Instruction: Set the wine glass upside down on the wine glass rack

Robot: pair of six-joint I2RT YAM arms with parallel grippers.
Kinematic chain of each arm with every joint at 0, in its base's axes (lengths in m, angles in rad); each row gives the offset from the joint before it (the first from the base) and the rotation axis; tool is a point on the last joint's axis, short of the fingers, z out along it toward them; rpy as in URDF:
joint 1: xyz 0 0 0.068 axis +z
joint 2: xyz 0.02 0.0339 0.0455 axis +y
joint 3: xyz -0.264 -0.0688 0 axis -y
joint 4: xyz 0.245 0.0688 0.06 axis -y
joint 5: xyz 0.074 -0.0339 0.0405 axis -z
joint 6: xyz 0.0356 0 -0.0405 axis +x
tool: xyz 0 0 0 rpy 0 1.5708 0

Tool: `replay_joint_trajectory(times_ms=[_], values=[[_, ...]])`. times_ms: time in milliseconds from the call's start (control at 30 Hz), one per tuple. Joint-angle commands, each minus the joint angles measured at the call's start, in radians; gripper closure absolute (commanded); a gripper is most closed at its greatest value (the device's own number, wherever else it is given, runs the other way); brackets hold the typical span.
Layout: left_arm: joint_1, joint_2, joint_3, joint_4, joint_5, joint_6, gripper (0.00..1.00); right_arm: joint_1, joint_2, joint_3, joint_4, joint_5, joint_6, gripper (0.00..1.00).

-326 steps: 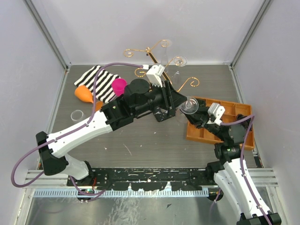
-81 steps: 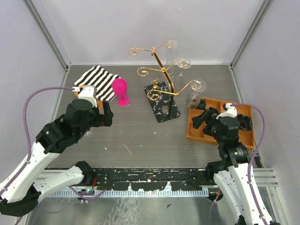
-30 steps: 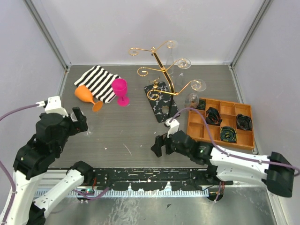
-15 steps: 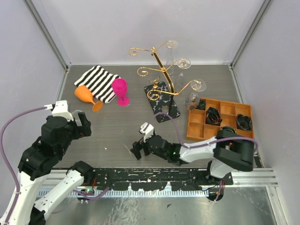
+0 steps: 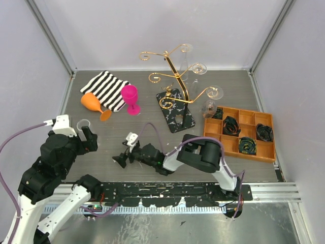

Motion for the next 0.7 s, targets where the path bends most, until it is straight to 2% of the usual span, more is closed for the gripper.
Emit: replay_joint_trajectory(times_ms=[0,267,667], values=[[0.003,-0.026,-0.013,0.034,-0.033,-0.007,0.02,-0.002,0.087,0.188,0.130,-0.041,-0.062,0.07],[0.004,-0.059,-0.018,0.031,-0.067,-0.010,0.02,-0.042,0.255,0.439,0.044,-0.159,-0.017,0.13],[0.006,-0.050,-0.022,0.034,-0.065,-0.007,0.02,-0.096,0.396,0.681,-0.078,-0.267,-0.041,0.17]])
